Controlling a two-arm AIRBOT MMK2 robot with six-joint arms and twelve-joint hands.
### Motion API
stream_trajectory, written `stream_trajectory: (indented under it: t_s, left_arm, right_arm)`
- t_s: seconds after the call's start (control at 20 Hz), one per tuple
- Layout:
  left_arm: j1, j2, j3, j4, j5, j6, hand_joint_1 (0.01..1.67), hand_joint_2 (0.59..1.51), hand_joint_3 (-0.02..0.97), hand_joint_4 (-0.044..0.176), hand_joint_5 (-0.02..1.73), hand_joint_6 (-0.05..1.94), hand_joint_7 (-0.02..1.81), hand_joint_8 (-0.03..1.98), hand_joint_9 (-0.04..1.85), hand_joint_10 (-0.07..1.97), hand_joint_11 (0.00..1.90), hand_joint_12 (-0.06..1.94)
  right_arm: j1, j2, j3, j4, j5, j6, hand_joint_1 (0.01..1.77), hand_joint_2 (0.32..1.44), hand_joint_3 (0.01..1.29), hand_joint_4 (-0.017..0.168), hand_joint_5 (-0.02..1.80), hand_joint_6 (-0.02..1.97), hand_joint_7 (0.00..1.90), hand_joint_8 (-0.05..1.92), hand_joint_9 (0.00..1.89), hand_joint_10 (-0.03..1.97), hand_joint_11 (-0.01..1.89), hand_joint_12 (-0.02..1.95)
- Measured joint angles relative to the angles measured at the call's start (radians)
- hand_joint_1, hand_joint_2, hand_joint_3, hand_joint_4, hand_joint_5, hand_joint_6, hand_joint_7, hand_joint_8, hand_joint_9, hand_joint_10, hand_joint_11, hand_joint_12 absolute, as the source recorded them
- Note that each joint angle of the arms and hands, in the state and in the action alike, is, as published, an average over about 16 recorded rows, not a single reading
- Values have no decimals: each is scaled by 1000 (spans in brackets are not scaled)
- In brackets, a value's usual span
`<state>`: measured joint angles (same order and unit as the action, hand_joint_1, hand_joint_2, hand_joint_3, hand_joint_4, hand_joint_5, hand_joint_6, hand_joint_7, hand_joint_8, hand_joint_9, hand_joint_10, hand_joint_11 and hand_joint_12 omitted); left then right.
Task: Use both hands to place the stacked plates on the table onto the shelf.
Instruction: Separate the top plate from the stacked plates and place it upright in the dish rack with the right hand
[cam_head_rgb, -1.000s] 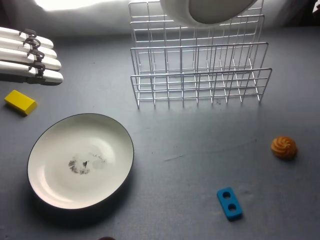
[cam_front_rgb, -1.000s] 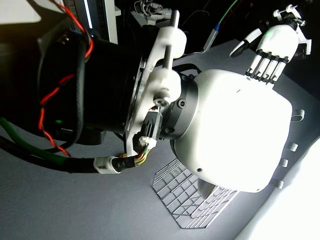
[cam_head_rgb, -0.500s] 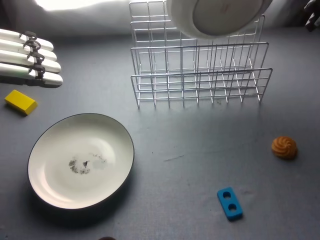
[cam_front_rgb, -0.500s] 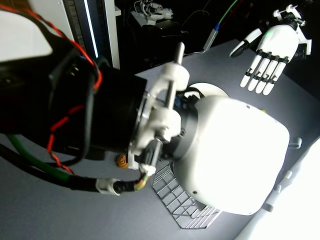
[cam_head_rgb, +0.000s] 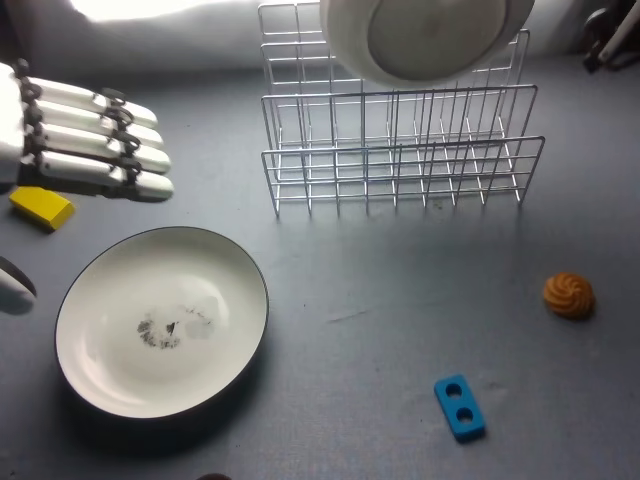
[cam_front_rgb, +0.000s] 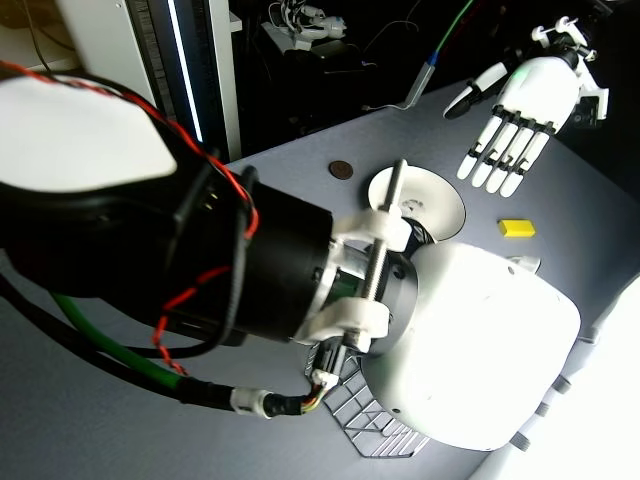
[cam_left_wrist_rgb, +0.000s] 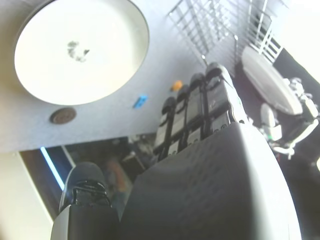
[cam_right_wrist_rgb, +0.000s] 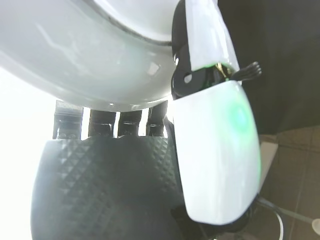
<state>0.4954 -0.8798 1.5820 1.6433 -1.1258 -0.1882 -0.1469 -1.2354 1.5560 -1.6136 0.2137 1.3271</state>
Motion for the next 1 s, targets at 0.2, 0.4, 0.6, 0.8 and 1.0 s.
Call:
stream_trajectory:
  t_s: [0.2,0.4,0.6,0.8,1.0]
  left_arm:
    - [27,-6,-32,6,37,0,13,1150,19,7,20,7,19,15,22,7,15,3]
    - [70,-17,-45,7,73,1,13,1160,19,8,20,7,19,14,21,6,15,2]
    - [122,-29,-40,2,99,4,14,1163,19,7,19,6,17,14,21,7,15,4]
    - [172,-44,-24,-4,119,10,14,1165,19,7,20,6,15,13,21,7,15,4]
    - [210,-56,-5,-12,133,18,15,1168,19,7,19,6,13,13,20,7,15,4]
  right_arm:
    - [-22,-25,25,1,-5,9,1306,987,12,13,961,927,1081,757,1263,21,854,1003]
    - [-44,-45,43,2,-10,10,1306,987,12,14,953,947,1066,799,1258,21,850,1018]
    - [-62,-62,59,7,-16,11,1305,987,12,15,942,975,1056,828,1257,22,845,1033]
    - [-78,-74,71,12,-21,10,1304,989,13,15,931,1001,1042,864,1251,21,842,1042]
    - [-91,-82,76,20,-27,8,1302,991,12,13,921,1014,1035,872,1248,21,838,1051]
